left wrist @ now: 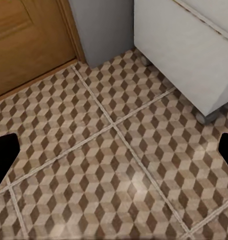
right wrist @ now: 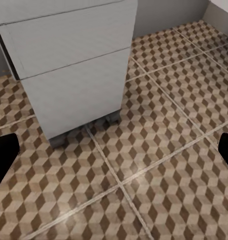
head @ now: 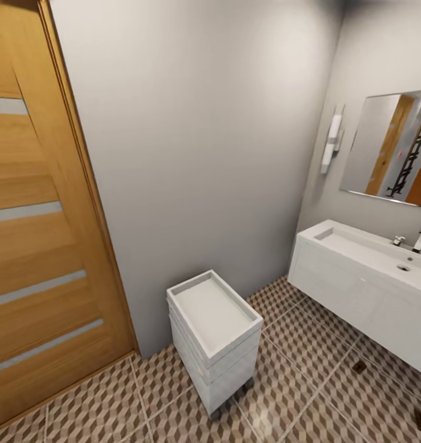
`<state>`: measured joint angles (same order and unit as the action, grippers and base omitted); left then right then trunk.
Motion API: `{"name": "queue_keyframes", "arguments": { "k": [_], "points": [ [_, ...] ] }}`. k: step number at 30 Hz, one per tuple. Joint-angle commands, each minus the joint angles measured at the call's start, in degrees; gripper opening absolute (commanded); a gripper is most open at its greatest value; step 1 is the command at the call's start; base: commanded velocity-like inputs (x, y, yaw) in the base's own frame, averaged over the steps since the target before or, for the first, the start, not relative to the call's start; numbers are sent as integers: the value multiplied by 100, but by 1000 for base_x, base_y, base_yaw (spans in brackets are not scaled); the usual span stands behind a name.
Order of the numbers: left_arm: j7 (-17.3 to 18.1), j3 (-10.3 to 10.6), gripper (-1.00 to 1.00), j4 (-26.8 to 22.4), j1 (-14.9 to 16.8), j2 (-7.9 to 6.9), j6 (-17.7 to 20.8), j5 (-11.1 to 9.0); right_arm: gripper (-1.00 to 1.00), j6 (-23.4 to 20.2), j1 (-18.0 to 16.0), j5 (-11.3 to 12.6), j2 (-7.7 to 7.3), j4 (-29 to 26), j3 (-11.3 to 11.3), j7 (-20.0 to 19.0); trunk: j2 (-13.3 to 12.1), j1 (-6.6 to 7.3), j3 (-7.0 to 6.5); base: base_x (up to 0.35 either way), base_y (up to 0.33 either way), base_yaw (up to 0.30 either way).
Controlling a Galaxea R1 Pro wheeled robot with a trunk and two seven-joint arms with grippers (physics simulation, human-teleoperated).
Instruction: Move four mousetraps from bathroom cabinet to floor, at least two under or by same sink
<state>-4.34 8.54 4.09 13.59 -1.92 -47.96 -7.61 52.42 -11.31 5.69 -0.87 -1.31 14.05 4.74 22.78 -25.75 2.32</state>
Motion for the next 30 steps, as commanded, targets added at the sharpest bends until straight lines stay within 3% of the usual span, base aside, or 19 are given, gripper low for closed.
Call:
{"name": "queue_keyframes", "arguments": {
  "k": [1,30],
  "points": [
    [-14,51,100,22,12,3,-30,-39,100,14,-3,55,-1,0,54,10,13,-4,17,0,0,268],
    [-14,51,100,22,12,7,-30,-39,100,14,-3,55,-1,0,54,11,13,-4,107,0,0,269]
  ]
}}
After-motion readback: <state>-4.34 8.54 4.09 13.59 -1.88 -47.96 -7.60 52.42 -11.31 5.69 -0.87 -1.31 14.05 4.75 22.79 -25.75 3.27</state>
